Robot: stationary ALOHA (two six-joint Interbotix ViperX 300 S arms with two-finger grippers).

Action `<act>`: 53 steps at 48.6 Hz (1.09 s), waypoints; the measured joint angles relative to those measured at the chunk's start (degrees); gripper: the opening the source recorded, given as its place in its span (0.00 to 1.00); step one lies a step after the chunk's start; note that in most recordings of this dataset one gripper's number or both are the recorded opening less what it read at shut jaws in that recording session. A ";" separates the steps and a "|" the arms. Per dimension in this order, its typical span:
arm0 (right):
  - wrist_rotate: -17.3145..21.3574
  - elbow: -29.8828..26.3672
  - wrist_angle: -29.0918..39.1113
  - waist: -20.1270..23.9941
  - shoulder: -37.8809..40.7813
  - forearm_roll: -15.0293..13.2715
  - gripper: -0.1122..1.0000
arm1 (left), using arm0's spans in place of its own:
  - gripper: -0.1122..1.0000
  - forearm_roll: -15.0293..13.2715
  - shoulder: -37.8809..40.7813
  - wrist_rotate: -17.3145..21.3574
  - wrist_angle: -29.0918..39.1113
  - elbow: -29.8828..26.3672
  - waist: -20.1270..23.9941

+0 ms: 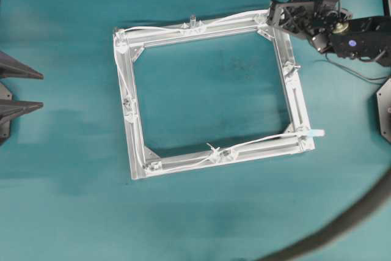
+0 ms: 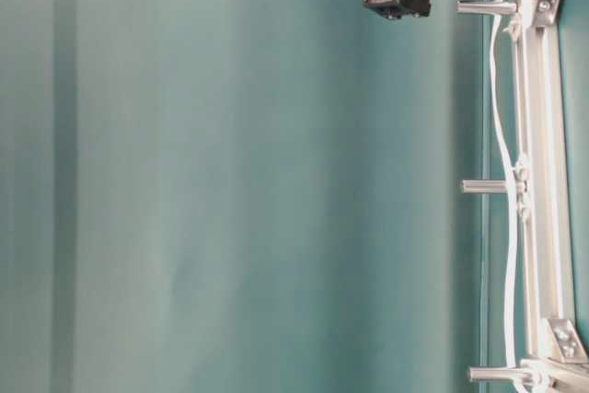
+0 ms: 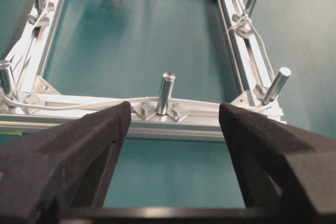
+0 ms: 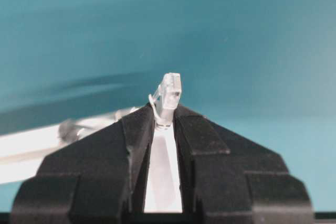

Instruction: Move the cable alternately left and right between 8 pins so it hooks onto each one.

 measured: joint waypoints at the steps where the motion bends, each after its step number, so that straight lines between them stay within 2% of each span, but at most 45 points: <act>1: 0.35 -0.26 -0.09 0.35 -0.09 0.26 0.23 | 0.78 0.00 0.00 0.00 0.00 0.00 0.00; 4: 2.02 -1.05 0.00 1.32 -0.09 1.49 0.23 | 0.78 0.00 0.00 0.00 0.00 0.00 0.00; 10: 8.44 -1.23 0.35 2.81 -0.09 3.87 0.23 | 0.78 0.00 0.09 0.09 0.00 0.00 0.09; 16: 16.08 -0.53 0.35 4.48 -0.09 4.57 0.23 | 0.78 0.00 0.00 0.00 0.00 0.00 0.00; 19: 18.02 -0.44 0.35 5.27 -0.09 4.83 0.23 | 0.78 0.00 0.00 0.00 0.00 0.00 0.00; 29: 21.27 -1.14 2.81 5.98 -0.09 5.19 0.23 | 0.78 0.00 0.09 0.00 0.00 0.00 0.00; 32: 23.99 -1.14 3.60 5.98 -0.09 5.19 0.23 | 0.78 0.00 0.09 0.00 0.00 0.00 0.00; 37: 26.28 -0.97 3.43 6.06 0.00 5.10 0.23 | 0.78 0.00 0.09 0.00 0.00 0.00 0.00; 45: 26.28 0.44 0.88 6.06 0.00 4.04 0.23 | 0.78 0.00 0.09 0.00 0.00 0.00 0.00; 53: 26.28 0.70 -2.20 5.98 -0.09 1.41 0.23 | 0.78 0.00 0.09 0.09 0.00 0.00 0.00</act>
